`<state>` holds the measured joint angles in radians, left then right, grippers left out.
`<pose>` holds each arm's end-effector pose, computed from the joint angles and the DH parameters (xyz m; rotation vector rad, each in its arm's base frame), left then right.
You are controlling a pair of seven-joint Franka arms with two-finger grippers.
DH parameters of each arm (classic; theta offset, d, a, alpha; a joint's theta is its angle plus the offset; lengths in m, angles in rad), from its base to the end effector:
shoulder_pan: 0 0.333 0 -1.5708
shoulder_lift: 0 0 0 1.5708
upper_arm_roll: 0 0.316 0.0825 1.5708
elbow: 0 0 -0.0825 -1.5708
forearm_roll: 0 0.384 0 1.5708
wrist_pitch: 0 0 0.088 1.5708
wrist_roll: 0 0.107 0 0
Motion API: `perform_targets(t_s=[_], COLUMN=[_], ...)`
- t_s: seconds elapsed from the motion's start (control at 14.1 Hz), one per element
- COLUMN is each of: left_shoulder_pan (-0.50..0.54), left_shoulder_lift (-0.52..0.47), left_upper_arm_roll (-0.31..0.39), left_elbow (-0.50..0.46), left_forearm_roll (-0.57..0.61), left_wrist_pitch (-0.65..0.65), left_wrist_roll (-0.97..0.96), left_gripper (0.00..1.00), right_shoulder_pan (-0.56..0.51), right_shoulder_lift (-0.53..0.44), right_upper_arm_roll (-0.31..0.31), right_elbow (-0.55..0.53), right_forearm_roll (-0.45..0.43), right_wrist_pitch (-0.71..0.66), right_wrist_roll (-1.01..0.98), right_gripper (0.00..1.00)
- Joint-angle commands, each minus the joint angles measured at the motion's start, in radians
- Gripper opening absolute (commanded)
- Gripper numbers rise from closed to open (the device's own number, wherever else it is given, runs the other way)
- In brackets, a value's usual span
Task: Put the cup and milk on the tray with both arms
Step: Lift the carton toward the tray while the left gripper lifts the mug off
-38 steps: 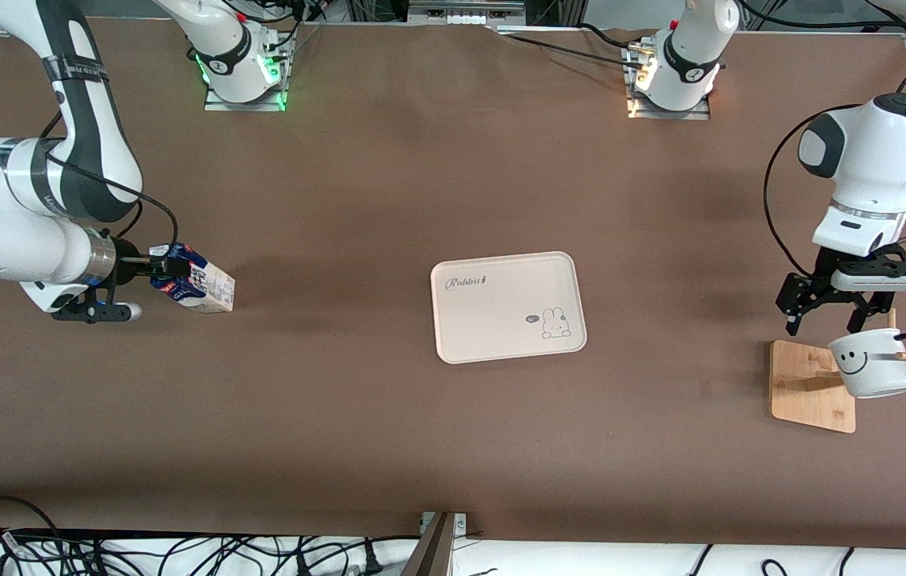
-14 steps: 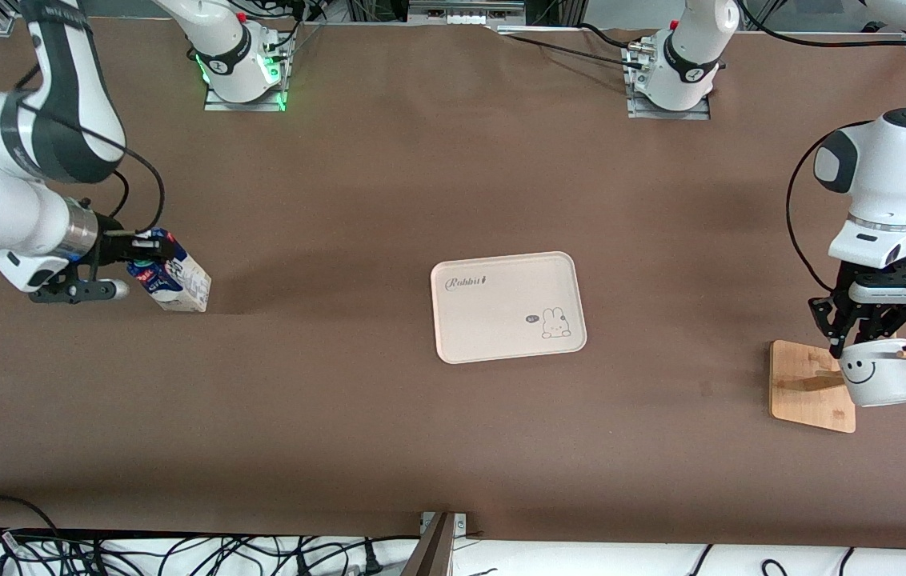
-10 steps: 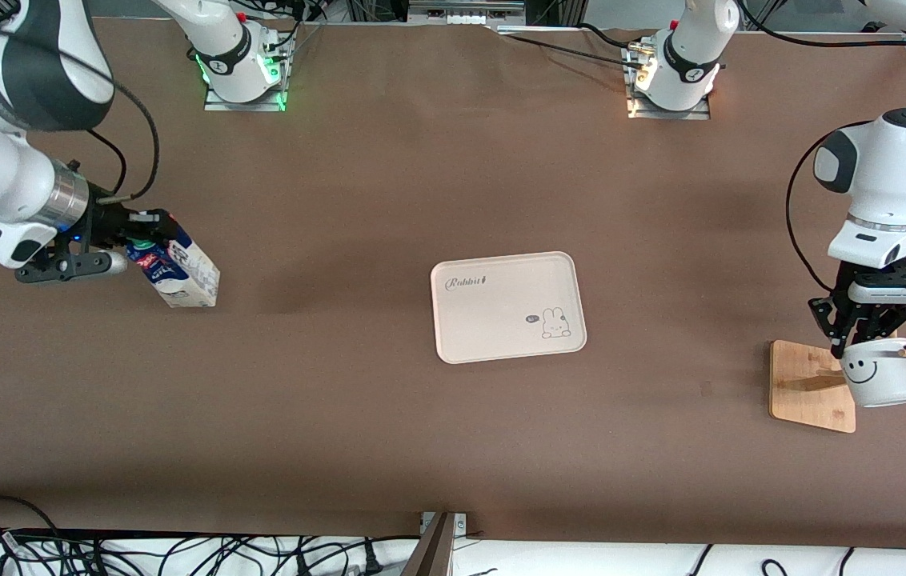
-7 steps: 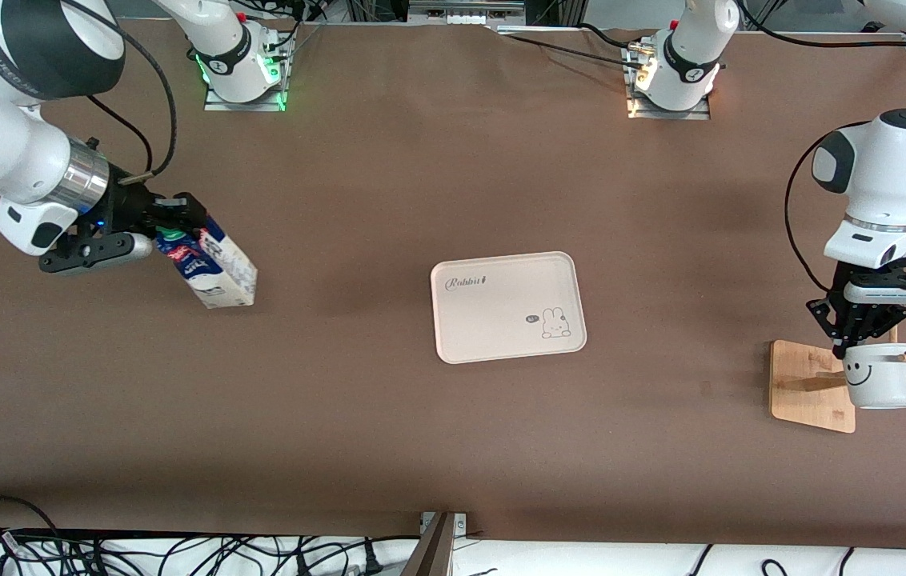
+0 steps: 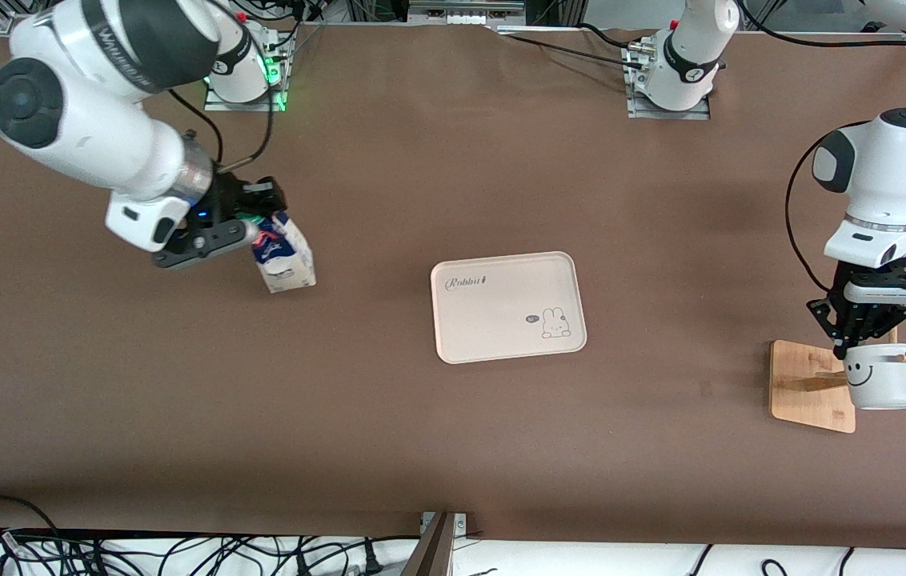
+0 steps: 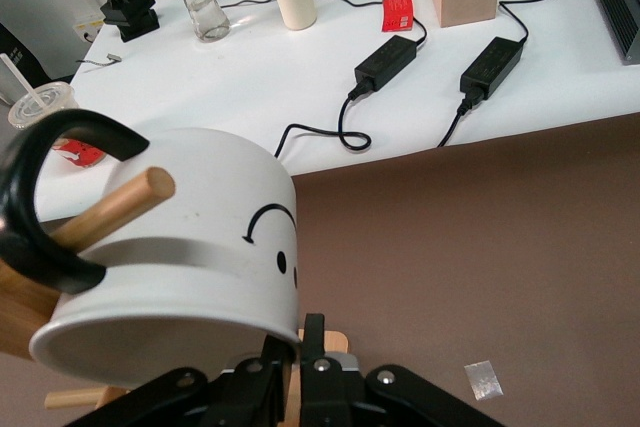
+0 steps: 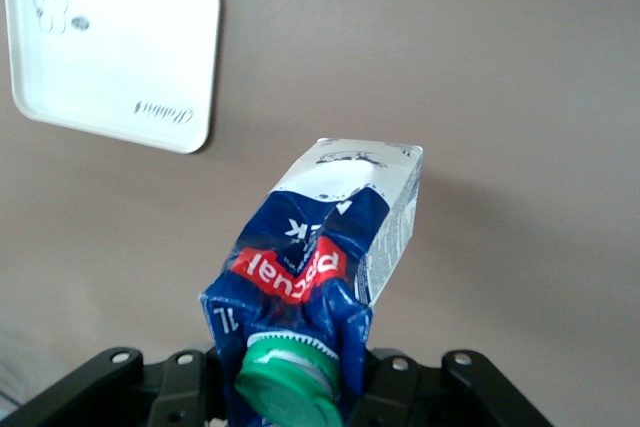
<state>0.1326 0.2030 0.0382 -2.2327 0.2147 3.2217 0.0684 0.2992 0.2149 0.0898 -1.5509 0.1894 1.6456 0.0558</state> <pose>0.5876 0.0798 0.3723 -2.7563 0.1692 -1.1158 0.5641 0.2464 0.5165 -2.9217 -0.4517 0.2403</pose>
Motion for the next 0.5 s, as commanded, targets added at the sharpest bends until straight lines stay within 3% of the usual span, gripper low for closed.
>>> perform_targets(t_s=[0.0,0.21,0.43], left_shoulder_pan=[-0.008,-0.033,-0.036], left_shoulder_lift=[-0.028,-0.047,-0.057], left_upper_arm_roll=[-0.007,-0.023,-0.056], left_elbow=[0.015,0.013,0.008], left_forearm_roll=[0.031,0.031,0.029], left_wrist_pitch=[0.001,-0.006,-0.017], left_wrist_roll=[-0.006,-0.012,-0.027], left_gripper=[0.0,0.0,0.0], right_shoulder_pan=[0.079,0.167,0.242], right_shoulder_lift=[0.101,0.225,0.279], right_upper_arm_roll=[-0.002,-0.004,-0.004], right_elbow=[0.151,0.288,0.308], right_forearm_roll=[-0.021,-0.027,-0.028], right_wrist_pitch=[-0.12,-0.237,-0.161], right_wrist_roll=[0.036,0.056,0.165], right_gripper=[0.24,0.24,0.24])
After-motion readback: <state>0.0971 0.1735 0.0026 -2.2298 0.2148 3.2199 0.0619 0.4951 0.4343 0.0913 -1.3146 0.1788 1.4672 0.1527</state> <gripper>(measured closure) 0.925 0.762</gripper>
